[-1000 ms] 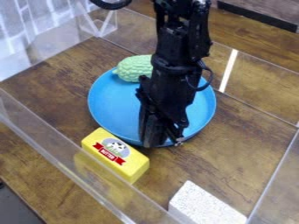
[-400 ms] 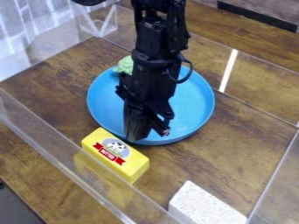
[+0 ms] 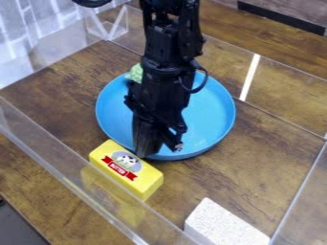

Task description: Put the yellow block in the blue tray

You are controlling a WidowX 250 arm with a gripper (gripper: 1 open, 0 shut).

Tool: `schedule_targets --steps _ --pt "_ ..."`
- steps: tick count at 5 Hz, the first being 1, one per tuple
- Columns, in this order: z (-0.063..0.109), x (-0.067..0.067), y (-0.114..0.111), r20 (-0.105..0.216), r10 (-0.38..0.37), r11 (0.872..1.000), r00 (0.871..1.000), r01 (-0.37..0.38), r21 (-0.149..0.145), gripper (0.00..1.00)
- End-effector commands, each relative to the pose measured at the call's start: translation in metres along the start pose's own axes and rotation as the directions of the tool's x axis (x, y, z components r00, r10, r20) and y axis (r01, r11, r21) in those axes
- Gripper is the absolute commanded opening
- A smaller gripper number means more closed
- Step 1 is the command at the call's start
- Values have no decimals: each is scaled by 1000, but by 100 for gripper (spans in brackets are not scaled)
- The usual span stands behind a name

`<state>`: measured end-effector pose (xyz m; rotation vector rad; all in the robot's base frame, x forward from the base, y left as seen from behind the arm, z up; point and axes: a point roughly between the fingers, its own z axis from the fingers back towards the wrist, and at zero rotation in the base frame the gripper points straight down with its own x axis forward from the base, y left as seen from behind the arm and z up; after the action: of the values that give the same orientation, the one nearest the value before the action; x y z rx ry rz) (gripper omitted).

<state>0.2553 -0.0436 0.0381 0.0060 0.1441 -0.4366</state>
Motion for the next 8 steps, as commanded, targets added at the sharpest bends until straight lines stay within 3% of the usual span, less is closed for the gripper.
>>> schedule_targets --steps 1,2,4,6,7,8 --pt "16 1 -3 46 -36 999 998 36 13 0" --pt "18 2 -4 43 -67 998 997 66 14 0" --pt "4 1 13 40 -97 995 995 96 12 0" --pt "3 -4 7 37 -161 987 986 160 16 0" --pt "13 -7 8 39 -137 991 990 137 9 0" --pt "-3 4 3 52 -94 996 994 94 1 100"
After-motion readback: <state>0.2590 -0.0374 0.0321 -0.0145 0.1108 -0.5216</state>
